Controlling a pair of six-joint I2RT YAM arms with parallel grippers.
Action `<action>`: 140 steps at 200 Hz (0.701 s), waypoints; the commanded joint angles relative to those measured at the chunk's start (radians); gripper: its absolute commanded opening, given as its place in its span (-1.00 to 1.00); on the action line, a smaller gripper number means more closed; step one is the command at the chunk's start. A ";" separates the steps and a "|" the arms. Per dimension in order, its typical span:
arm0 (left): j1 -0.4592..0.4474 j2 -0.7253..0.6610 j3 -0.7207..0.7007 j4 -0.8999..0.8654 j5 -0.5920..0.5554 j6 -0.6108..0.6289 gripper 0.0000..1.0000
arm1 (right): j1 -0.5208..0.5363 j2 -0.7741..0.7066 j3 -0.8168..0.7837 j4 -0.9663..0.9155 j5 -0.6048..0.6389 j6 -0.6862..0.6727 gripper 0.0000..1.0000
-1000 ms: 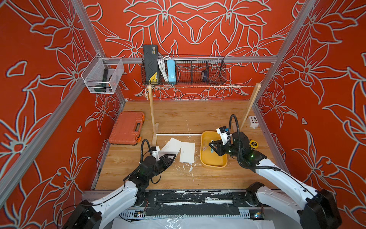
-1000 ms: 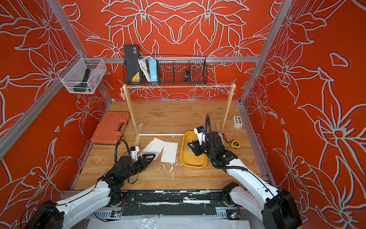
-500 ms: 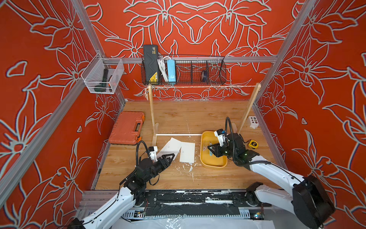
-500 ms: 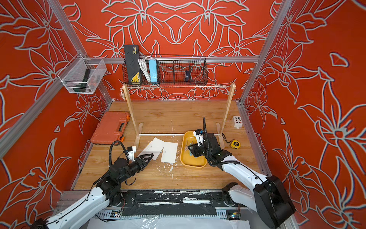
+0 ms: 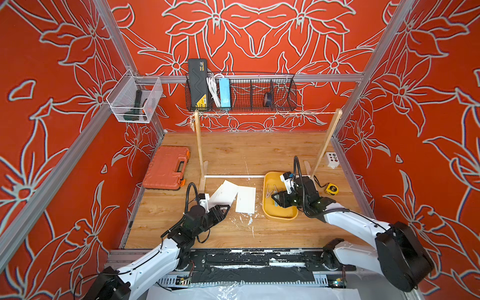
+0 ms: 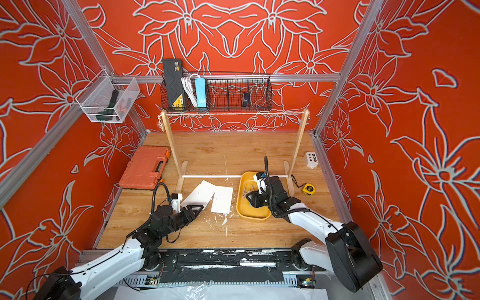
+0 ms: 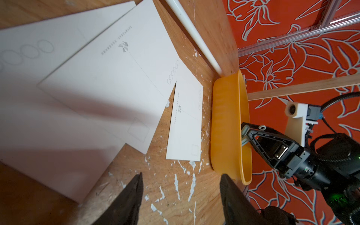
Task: Remove the postcards from the strings
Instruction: Place the clamp in the storage box, then reset both arms
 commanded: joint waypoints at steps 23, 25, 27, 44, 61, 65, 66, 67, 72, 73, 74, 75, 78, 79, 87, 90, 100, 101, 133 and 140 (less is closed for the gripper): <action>-0.005 0.018 0.055 0.011 -0.002 0.047 0.28 | -0.005 -0.071 0.053 -0.080 0.078 -0.020 0.61; -0.005 0.020 0.056 0.010 -0.003 0.051 0.29 | -0.004 -0.074 0.056 -0.085 0.080 -0.020 0.63; -0.005 0.020 0.058 0.010 -0.001 0.053 0.29 | -0.003 -0.077 0.059 -0.090 0.083 -0.021 0.65; -0.005 0.023 0.081 -0.015 -0.020 0.074 0.38 | -0.005 -0.105 0.084 -0.143 0.118 -0.027 0.93; -0.005 0.026 0.131 -0.075 -0.062 0.124 0.61 | -0.013 -0.145 0.105 -0.185 0.161 -0.031 0.95; -0.005 0.027 0.144 -0.093 -0.076 0.134 0.67 | -0.017 -0.155 0.109 -0.196 0.170 -0.032 0.95; -0.005 0.027 0.147 -0.097 -0.079 0.137 0.69 | -0.019 -0.158 0.110 -0.197 0.172 -0.032 0.95; -0.005 0.028 0.151 -0.101 -0.083 0.140 0.70 | -0.020 -0.159 0.112 -0.201 0.175 -0.032 0.95; -0.004 0.028 0.167 -0.120 -0.095 0.153 0.75 | -0.030 -0.172 0.118 -0.213 0.185 -0.032 0.95; -0.003 0.028 0.170 -0.123 -0.098 0.158 0.76 | -0.032 -0.175 0.119 -0.215 0.187 -0.031 0.95; -0.003 0.028 0.173 -0.126 -0.100 0.161 0.77 | -0.034 -0.177 0.121 -0.218 0.189 -0.031 0.95; -0.004 0.029 0.177 -0.128 -0.102 0.163 0.77 | -0.036 -0.180 0.122 -0.220 0.190 -0.031 0.95; -0.004 0.029 0.186 -0.136 -0.109 0.172 0.79 | -0.045 -0.186 0.126 -0.227 0.195 -0.030 0.95; -0.004 0.030 0.189 -0.139 -0.111 0.174 0.80 | -0.048 -0.188 0.127 -0.230 0.197 -0.029 0.95; -0.002 0.034 0.211 -0.158 -0.128 0.192 0.95 | -0.071 -0.206 0.139 -0.250 0.212 -0.028 0.95; 0.000 0.036 0.219 -0.165 -0.132 0.200 0.96 | -0.080 -0.212 0.142 -0.257 0.221 -0.026 0.95; 0.008 0.044 0.249 -0.191 -0.149 0.226 0.96 | -0.111 -0.234 0.155 -0.283 0.261 -0.021 0.95; 0.009 0.045 0.253 -0.193 -0.151 0.229 0.96 | -0.115 -0.237 0.156 -0.286 0.266 -0.021 0.95; 0.084 0.067 0.343 -0.294 -0.219 0.303 0.96 | -0.201 -0.307 0.171 -0.354 0.494 0.012 0.95; 0.113 0.074 0.363 -0.315 -0.221 0.324 0.96 | -0.224 -0.318 0.171 -0.367 0.534 0.026 0.95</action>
